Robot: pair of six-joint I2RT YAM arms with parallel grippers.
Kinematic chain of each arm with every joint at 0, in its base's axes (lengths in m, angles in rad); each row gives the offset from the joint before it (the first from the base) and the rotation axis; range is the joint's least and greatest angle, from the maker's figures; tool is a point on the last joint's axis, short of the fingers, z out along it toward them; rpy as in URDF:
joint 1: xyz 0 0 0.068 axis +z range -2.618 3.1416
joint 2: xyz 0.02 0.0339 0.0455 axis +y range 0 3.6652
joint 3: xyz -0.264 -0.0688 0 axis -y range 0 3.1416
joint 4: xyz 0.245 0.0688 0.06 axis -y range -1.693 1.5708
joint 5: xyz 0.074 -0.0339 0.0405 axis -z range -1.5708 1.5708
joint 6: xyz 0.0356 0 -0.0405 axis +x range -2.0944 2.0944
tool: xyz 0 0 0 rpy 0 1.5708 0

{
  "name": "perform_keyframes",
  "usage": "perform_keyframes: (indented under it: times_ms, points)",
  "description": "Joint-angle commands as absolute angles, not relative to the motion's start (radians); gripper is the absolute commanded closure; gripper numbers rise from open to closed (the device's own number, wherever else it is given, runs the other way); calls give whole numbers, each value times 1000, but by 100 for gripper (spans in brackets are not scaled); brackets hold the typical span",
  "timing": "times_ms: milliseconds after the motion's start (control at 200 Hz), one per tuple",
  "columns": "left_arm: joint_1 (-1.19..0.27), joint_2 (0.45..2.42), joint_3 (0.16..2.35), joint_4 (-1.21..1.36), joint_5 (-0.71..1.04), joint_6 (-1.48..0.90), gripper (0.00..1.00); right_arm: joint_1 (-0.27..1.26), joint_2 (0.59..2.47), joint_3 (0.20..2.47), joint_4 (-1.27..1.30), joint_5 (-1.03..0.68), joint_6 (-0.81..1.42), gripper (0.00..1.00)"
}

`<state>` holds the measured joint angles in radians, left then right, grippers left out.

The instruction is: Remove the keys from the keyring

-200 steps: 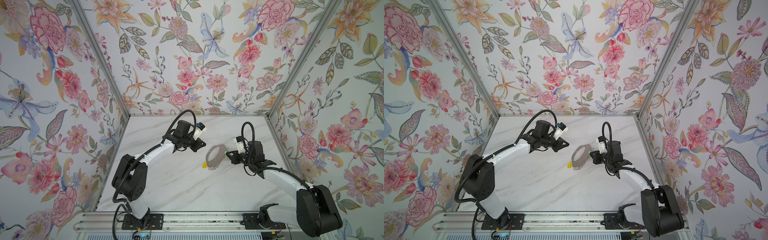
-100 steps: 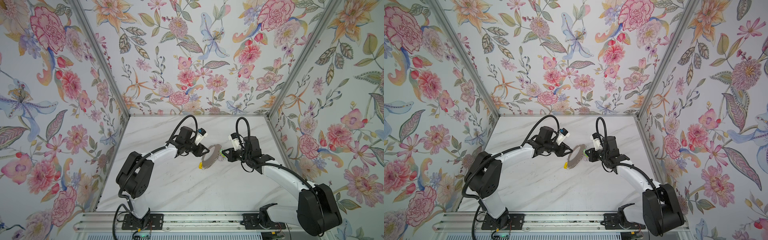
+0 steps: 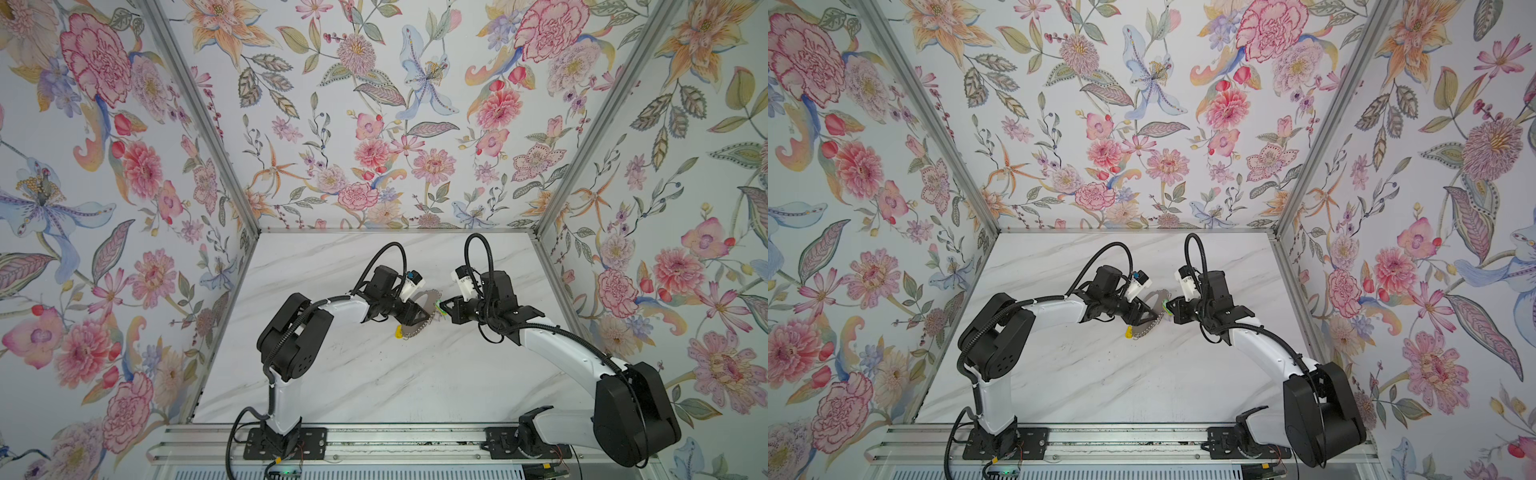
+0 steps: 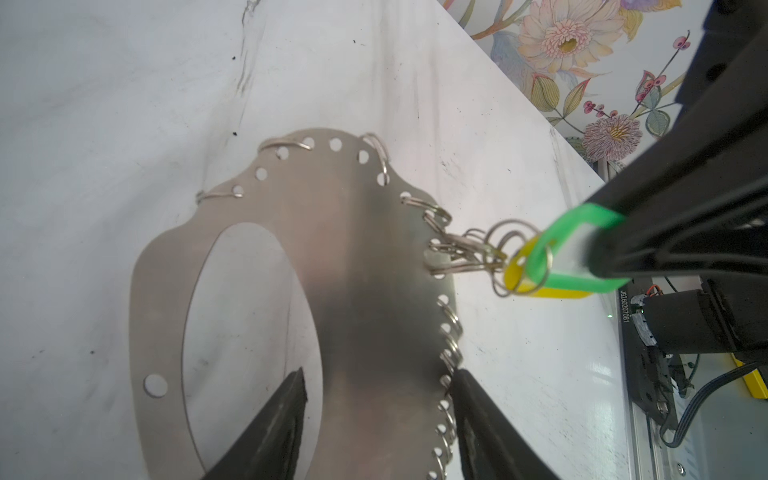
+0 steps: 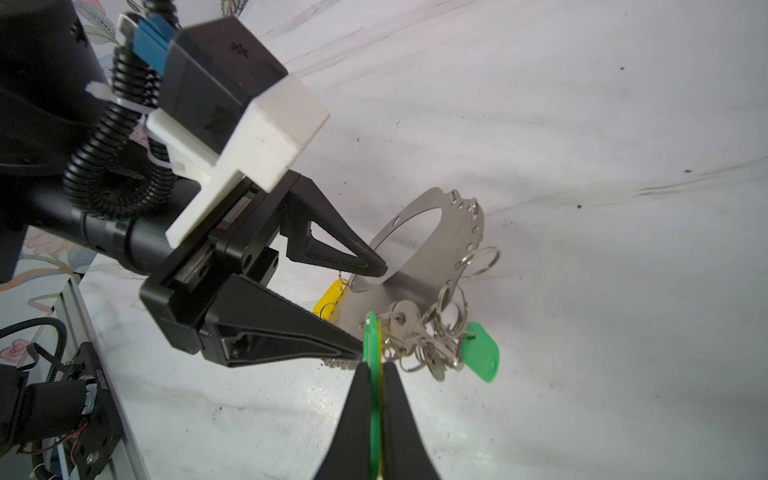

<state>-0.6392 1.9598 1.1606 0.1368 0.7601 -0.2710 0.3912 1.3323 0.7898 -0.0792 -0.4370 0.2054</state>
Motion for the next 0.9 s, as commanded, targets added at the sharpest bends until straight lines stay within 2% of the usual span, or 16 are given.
perform_keyframes:
  times_ms: [0,375,896]
  points:
    - [-653,1993,1159,194,800,-308,41,401,1349,837,-62,-449,206,92]
    - [-663,1999,1159,259,870,-358,35,402,1360,844,-52,-442,208,92]
    - [-671,2045,1211,30,743,-195,40,399,1362,842,-26,-440,221,90]
